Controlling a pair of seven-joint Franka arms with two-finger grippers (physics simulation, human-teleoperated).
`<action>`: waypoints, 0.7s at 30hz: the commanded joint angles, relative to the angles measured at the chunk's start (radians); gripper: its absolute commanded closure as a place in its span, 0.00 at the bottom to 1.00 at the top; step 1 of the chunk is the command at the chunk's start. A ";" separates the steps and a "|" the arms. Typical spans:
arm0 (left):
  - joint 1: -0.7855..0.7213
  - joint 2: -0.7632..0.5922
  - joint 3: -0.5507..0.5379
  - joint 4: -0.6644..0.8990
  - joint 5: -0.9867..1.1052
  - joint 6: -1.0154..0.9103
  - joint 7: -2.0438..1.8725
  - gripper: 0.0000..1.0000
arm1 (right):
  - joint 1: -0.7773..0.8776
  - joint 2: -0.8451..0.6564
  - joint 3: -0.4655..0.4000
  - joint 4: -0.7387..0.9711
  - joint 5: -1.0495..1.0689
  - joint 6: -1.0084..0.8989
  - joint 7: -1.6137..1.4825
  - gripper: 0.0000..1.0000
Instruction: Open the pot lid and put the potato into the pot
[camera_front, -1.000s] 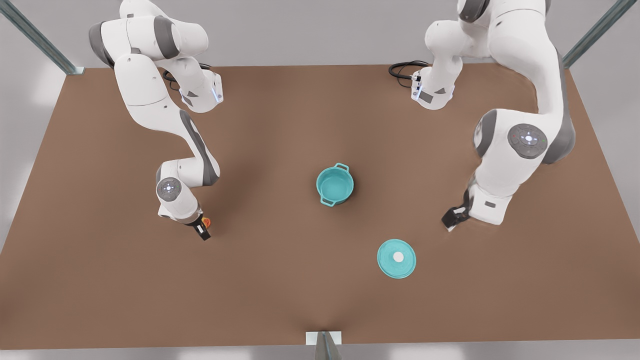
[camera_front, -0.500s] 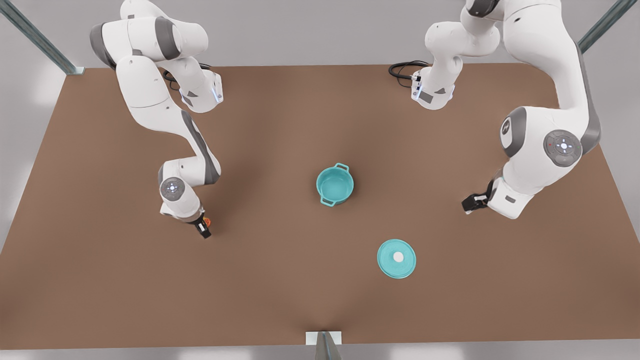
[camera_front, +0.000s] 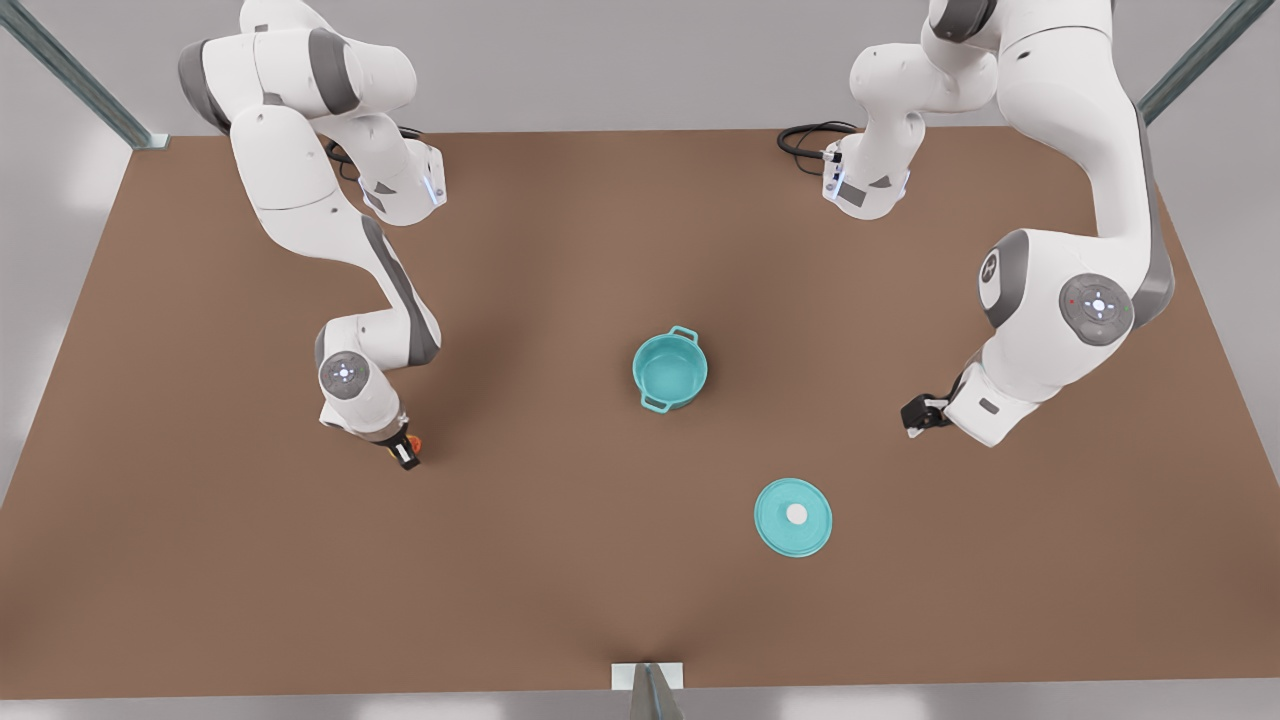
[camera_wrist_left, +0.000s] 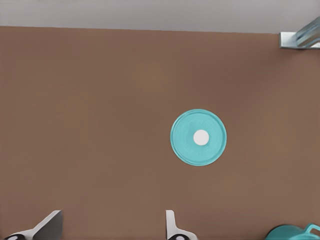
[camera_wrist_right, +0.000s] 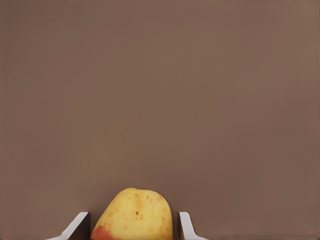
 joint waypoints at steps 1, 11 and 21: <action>0.000 -0.001 0.000 0.000 0.000 0.004 0.093 0.00 | 0.000 0.000 0.000 -0.002 0.000 -0.006 0.014 0.27; 0.002 0.006 0.000 0.000 -0.001 0.001 0.092 0.00 | 0.000 0.000 0.000 -0.004 0.000 -0.006 0.017 0.42; 0.000 -0.014 0.000 0.001 -0.001 -0.021 0.093 0.00 | 0.006 -0.055 0.002 -0.001 0.000 -0.039 0.029 0.44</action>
